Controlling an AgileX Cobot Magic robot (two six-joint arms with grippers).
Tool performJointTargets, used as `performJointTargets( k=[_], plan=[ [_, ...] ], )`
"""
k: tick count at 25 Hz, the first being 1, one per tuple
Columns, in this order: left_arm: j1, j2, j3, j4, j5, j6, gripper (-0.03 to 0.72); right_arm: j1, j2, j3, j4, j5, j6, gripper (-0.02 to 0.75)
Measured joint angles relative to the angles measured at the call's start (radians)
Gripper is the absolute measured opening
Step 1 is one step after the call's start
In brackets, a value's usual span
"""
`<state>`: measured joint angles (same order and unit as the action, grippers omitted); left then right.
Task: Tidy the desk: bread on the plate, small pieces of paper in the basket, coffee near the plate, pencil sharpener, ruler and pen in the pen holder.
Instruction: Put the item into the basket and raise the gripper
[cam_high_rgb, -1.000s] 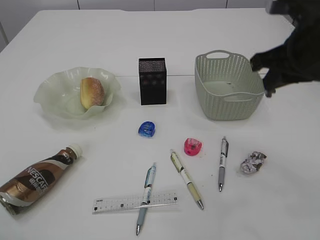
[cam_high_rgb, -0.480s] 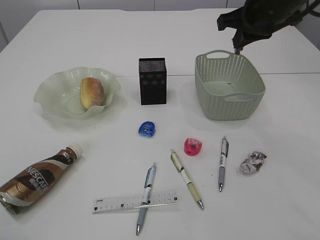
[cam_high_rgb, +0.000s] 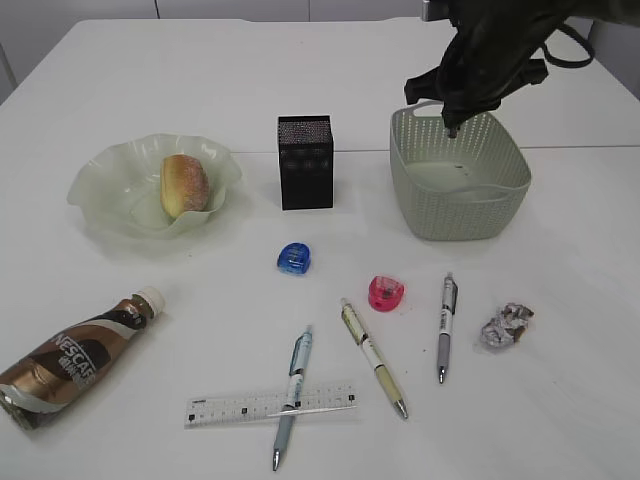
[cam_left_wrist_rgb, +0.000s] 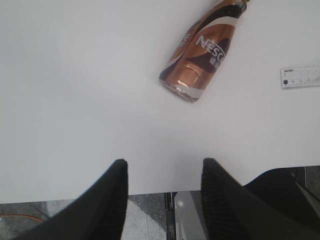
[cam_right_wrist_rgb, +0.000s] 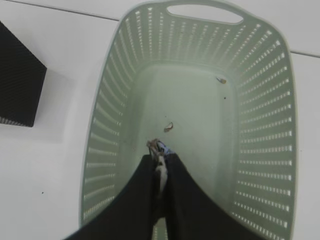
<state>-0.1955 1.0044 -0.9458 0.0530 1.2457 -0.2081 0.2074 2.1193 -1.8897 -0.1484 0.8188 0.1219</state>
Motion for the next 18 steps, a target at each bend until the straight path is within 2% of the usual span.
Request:
performJointTargets(
  k=[2, 4, 11, 14, 18],
  plan=[
    [0.0, 0.0, 0.0, 0.0, 0.0, 0.0, 0.349, 0.0, 0.033, -0.02, -0.002, -0.002, 0.01, 0.046],
    [0.0, 0.0, 0.0, 0.0, 0.0, 0.0, 0.348, 0.0, 0.06, -0.04, -0.004, -0.011, 0.015, 0.108],
    [0.0, 0.0, 0.0, -0.053, 0.0, 0.0, 0.345, 0.0, 0.115, -0.052, -0.03, -0.067, 0.083, 0.457],
    [0.0, 0.0, 0.0, -0.053, 0.0, 0.0, 0.344, 0.0, 0.115, -0.061, -0.054, -0.071, 0.093, 0.504],
    [0.0, 0.0, 0.0, -0.053, 0.0, 0.0, 0.344, 0.0, 0.117, -0.126, -0.066, 0.021, 0.095, 0.515]
  ],
)
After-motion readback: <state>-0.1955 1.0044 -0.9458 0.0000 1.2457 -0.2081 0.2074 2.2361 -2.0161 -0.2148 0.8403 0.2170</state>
